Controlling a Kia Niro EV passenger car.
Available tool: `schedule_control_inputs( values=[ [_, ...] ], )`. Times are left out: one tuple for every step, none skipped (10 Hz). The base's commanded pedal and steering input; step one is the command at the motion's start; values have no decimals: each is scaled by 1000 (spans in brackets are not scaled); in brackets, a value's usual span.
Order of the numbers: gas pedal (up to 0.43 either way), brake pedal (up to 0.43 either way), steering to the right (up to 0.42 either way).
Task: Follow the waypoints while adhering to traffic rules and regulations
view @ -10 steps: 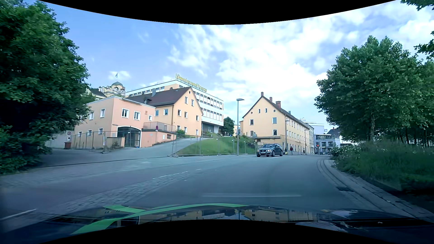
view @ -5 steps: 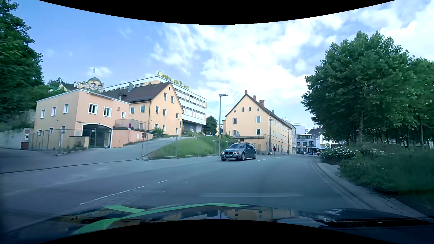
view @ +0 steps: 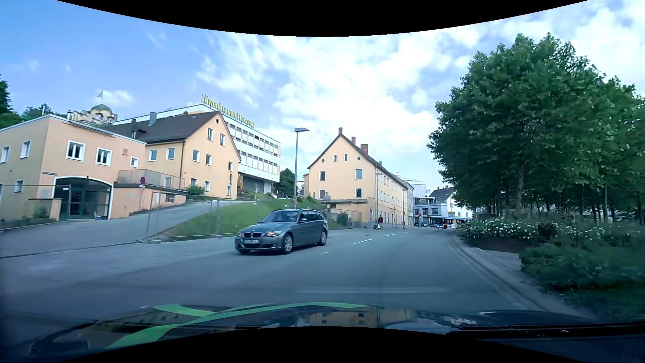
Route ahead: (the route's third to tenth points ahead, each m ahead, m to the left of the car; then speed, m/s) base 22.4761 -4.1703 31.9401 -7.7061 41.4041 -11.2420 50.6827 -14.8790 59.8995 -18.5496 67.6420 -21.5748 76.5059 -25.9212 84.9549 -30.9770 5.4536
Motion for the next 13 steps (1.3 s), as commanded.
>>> schedule_control_inputs(
  values=[
    [339,0,133],
    [339,0,134],
    [339,0,134],
    [339,0,134],
    [350,0,132],
    [370,0,122],
    [390,0,104],
    [390,0,86],
    [390,0,78],
    [370,0,75],
    [339,0,76],
    [319,0,81],
    [319,0,84]
  ],
)
